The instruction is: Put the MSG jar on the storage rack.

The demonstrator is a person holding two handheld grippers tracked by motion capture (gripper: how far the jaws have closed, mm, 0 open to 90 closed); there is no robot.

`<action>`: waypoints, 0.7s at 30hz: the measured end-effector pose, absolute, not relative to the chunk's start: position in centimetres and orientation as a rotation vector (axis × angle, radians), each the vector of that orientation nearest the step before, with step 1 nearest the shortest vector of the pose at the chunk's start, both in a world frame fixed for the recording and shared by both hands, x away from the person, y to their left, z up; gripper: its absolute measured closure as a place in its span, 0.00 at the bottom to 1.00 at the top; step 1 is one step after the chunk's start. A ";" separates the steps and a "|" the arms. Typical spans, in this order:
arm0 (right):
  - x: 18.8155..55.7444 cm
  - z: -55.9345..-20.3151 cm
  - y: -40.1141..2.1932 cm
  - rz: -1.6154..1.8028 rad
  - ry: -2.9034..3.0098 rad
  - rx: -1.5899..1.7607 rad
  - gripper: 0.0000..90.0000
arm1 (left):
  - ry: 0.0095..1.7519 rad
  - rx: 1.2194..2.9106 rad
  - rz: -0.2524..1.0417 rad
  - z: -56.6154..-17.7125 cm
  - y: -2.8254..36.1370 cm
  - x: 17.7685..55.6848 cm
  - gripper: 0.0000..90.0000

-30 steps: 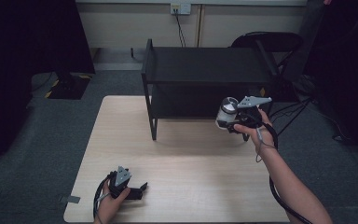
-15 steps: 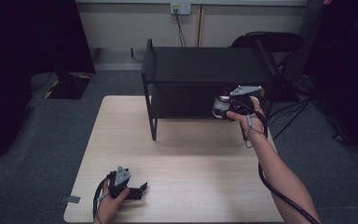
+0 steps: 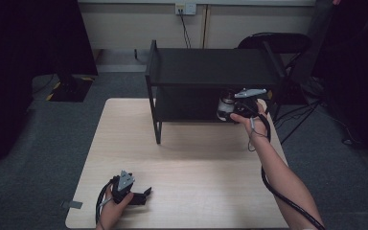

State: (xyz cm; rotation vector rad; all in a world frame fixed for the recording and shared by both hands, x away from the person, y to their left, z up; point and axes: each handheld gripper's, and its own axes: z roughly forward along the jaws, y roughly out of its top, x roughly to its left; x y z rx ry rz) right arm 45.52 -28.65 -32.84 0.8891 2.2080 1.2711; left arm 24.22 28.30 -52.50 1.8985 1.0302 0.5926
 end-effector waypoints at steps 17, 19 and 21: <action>45.7 -32.9 -28.5 1.253 2.182 0.934 0.34 | 1.028 1.903 0.595 -52.5 28.3 24.2 0.00; 45.6 -33.0 -28.8 1.304 2.175 0.991 0.29 | 1.030 1.899 0.593 -52.5 28.3 24.2 0.00; 44.8 -33.1 -28.9 1.305 2.153 0.991 0.18 | 1.029 1.900 0.593 -52.5 28.3 24.2 0.00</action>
